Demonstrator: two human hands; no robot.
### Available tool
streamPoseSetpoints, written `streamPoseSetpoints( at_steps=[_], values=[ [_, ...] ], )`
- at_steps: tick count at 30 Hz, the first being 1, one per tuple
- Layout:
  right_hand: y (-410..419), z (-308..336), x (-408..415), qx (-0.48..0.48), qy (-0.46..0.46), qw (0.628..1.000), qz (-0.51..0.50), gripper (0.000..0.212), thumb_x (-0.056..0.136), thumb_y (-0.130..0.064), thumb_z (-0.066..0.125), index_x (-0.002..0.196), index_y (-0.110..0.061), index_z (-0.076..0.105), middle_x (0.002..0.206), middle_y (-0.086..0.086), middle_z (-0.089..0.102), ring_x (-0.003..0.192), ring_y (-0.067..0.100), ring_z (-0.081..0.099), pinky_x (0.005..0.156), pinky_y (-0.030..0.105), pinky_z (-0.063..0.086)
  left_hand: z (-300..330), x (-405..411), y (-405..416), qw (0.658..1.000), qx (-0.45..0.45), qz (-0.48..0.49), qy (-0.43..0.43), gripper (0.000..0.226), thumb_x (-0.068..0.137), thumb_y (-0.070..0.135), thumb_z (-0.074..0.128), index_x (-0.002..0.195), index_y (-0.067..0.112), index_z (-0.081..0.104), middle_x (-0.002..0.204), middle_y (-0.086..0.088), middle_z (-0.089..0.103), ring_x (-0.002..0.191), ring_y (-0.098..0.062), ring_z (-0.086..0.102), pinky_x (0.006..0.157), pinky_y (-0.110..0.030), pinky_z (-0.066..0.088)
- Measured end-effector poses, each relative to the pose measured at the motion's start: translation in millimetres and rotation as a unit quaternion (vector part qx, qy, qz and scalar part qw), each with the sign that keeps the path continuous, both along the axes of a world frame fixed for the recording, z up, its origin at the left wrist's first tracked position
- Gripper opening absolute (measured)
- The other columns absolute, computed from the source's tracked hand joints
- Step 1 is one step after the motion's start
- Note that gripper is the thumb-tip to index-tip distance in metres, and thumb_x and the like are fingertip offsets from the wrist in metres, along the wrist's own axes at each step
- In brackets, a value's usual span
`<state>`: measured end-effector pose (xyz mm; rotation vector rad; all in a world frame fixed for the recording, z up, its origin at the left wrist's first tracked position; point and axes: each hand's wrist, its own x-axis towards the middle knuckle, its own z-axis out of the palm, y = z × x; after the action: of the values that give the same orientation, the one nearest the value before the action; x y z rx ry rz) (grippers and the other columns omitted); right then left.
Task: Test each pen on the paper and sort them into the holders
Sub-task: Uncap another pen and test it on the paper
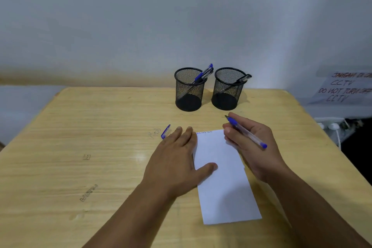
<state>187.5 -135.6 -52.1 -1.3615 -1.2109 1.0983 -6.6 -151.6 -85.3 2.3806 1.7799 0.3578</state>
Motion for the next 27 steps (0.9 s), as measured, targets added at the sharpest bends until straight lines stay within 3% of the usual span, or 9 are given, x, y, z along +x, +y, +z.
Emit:
streamPoseSetpoints(
  at_steps=[5,10,14,19,27],
  values=[
    [9,-5,-10,0.016,-0.01,0.999,-0.05,0.019,0.089,-0.023,0.069,0.107,-0.023,0.074,0.091,0.002,0.075,0.08,0.015,0.07,0.078,0.032,0.06,0,1,1,1.0,-0.009,0.003,-0.011,0.106,0.073,0.088,0.031,0.156,0.024,0.013,0.163,0.01,0.006,0.15,-0.011,-0.002,0.121,-0.035,0.013],
    [18,-10,-12,0.028,-0.103,0.993,-0.046,0.013,0.087,-0.029,0.07,0.099,-0.033,0.071,0.098,-0.016,0.07,0.089,0.007,0.069,0.082,0.032,0.06,0,2,1,1.0,-0.006,0.007,-0.009,0.106,0.073,0.089,0.031,0.156,0.025,0.013,0.163,0.01,0.006,0.15,-0.011,-0.002,0.121,-0.036,0.013],
    [24,-9,-11,0.039,-0.159,0.986,-0.028,0.018,0.087,-0.016,0.071,0.099,-0.03,0.072,0.104,-0.013,0.068,0.098,0.006,0.063,0.08,0.022,0.053,1,1,0,1.0,-0.007,0.003,-0.009,0.105,0.073,0.088,0.031,0.155,0.025,0.014,0.163,0.01,0.006,0.15,-0.011,-0.002,0.121,-0.036,0.013],
    [25,-15,-8,0.031,-0.151,0.988,-0.031,0.02,0.085,-0.013,0.073,0.092,-0.032,0.073,0.095,-0.018,0.068,0.087,0.0,0.065,0.069,0.009,0.05,0,0,1,1.0,-0.01,0.003,-0.009,0.105,0.073,0.089,0.031,0.155,0.026,0.014,0.163,0.011,0.006,0.15,-0.01,-0.003,0.121,-0.036,0.012],
    [29,-21,-13,0.014,-0.148,0.987,-0.053,0.011,0.089,-0.022,0.068,0.098,-0.018,0.063,0.084,-0.001,0.071,0.08,0.014,0.07,0.079,0.029,0.059,2,1,1,1.0,-0.015,0.008,-0.004,0.104,0.073,0.09,0.029,0.155,0.028,0.01,0.163,0.013,0.003,0.15,-0.009,-0.003,0.121,-0.036,0.011]
  ],
)
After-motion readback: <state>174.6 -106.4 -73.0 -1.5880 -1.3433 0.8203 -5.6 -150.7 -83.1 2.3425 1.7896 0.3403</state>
